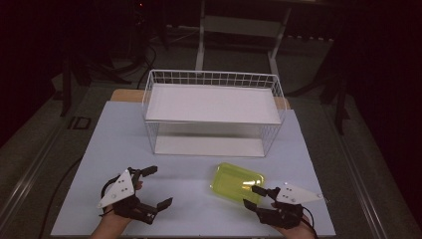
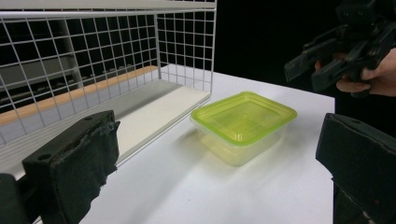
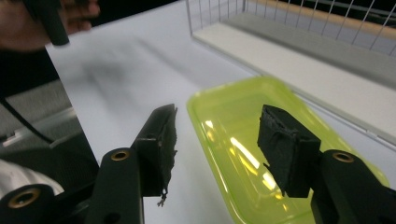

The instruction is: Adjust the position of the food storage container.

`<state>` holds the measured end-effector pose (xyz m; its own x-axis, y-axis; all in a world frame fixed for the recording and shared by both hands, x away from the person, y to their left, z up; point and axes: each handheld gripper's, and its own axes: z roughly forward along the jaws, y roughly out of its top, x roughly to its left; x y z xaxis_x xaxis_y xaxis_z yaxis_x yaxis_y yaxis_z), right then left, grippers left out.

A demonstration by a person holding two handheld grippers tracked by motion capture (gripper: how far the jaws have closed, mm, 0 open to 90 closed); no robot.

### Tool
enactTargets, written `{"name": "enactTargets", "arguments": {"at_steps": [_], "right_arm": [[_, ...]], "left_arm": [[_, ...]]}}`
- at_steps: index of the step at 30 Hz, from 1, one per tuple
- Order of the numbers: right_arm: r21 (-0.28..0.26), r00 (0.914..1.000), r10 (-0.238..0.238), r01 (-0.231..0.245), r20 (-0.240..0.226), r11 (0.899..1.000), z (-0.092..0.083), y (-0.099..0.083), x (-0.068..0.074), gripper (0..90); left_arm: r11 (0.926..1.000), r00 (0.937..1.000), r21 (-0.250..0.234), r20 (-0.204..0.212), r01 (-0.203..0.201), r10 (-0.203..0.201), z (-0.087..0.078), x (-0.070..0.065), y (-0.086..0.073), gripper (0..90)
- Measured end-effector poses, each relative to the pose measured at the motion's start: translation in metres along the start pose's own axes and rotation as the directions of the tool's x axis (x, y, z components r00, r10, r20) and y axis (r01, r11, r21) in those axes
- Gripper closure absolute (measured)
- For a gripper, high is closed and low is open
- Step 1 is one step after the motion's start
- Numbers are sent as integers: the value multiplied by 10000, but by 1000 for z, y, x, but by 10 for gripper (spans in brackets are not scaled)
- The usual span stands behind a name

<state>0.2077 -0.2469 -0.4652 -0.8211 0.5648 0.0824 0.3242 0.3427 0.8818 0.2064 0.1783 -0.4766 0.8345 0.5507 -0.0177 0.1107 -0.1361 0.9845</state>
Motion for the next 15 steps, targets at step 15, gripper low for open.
{"name": "enactTargets", "arguments": {"at_steps": [15], "right_arm": [[1826,9994,-170,223,-310,9829,18,-15,-3,664]], "left_arm": [[9999,10000,98,57,40,-41,1,1,-2,0]]}}
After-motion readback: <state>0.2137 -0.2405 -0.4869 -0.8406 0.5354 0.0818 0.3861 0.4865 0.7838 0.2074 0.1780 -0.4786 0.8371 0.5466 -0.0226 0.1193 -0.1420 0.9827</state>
